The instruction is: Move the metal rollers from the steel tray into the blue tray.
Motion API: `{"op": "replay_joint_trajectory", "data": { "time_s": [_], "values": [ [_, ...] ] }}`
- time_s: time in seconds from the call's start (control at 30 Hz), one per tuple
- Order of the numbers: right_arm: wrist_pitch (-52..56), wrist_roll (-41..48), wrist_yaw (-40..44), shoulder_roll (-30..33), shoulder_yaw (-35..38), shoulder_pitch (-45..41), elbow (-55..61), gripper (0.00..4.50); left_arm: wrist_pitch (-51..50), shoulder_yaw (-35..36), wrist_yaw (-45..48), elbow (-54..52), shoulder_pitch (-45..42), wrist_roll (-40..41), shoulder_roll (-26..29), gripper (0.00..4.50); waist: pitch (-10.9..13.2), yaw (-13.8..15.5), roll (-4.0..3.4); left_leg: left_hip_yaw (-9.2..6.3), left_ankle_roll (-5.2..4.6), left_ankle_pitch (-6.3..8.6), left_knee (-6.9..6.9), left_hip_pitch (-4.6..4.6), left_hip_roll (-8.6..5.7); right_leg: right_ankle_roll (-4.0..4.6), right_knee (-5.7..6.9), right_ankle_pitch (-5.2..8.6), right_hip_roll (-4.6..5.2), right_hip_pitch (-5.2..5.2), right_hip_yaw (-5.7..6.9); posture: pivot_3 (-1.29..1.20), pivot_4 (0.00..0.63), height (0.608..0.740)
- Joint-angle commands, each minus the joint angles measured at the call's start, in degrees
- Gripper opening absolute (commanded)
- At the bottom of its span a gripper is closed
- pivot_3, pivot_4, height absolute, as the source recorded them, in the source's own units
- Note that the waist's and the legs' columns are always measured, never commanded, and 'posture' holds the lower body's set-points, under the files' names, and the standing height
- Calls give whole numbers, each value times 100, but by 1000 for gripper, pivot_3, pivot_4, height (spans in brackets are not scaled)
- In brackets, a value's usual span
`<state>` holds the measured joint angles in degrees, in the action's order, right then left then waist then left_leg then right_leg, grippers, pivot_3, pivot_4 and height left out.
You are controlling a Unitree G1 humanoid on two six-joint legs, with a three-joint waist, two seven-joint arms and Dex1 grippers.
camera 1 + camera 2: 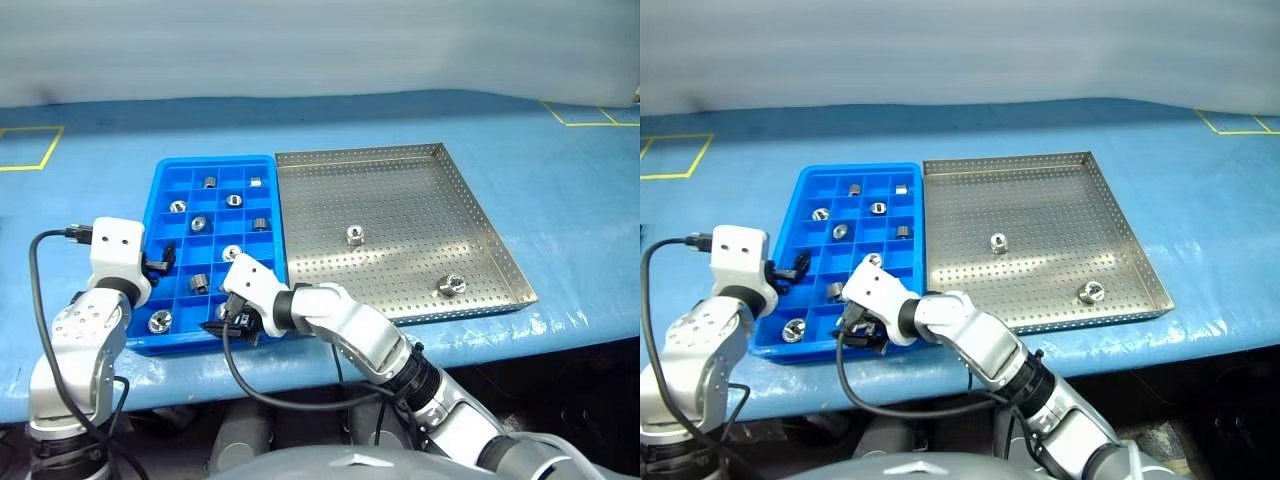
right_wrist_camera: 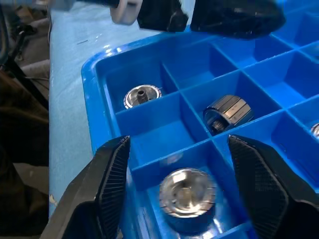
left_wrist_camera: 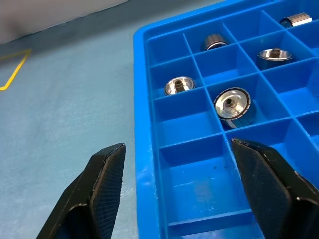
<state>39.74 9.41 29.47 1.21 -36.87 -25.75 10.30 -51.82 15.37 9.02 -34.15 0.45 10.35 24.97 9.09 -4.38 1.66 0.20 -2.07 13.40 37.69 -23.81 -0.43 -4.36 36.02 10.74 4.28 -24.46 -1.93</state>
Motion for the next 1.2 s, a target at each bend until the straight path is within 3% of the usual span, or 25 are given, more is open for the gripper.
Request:
{"op": "replay_joint_trajectory", "data": {
  "time_s": [0.03,0.2,0.43,0.83,1.2],
  "values": [
    [-486,-572,-385,386,356,-76,565,3315,232,-149,151,-291,-96,101,-49,3699,0,4,0,0,0,0,1,0,-1,0,0,0,1,2,0,-90,150,740],
    [-506,-1212,-1251,844,1245,-55,426,3315,327,-478,156,-204,-138,87,-205,3699,0,31,0,1,-1,-3,2,0,-3,1,-1,1,4,3,2,-101,150,740],
    [-503,-1239,-1755,583,2077,-97,-557,3315,581,-859,651,-343,-362,443,-275,3699,0,-9,-1,5,0,-10,-6,-8,3,8,3,3,-10,17,-3,-136,150,740],
    [-1025,-1571,-2245,371,2341,-239,-1567,3315,602,-849,573,-397,-183,386,-206,3699,2,-49,-3,7,-6,-12,-5,-7,4,6,-1,3,-15,24,-8,-109,150,740],
    [-506,-1813,-2446,386,2437,-234,-1867,3315,613,-899,528,-384,-193,344,-202,3699,3,-45,-5,6,-4,-14,-5,-5,7,5,0,2,-21,25,-8,-108,150,740]
  ]
}}
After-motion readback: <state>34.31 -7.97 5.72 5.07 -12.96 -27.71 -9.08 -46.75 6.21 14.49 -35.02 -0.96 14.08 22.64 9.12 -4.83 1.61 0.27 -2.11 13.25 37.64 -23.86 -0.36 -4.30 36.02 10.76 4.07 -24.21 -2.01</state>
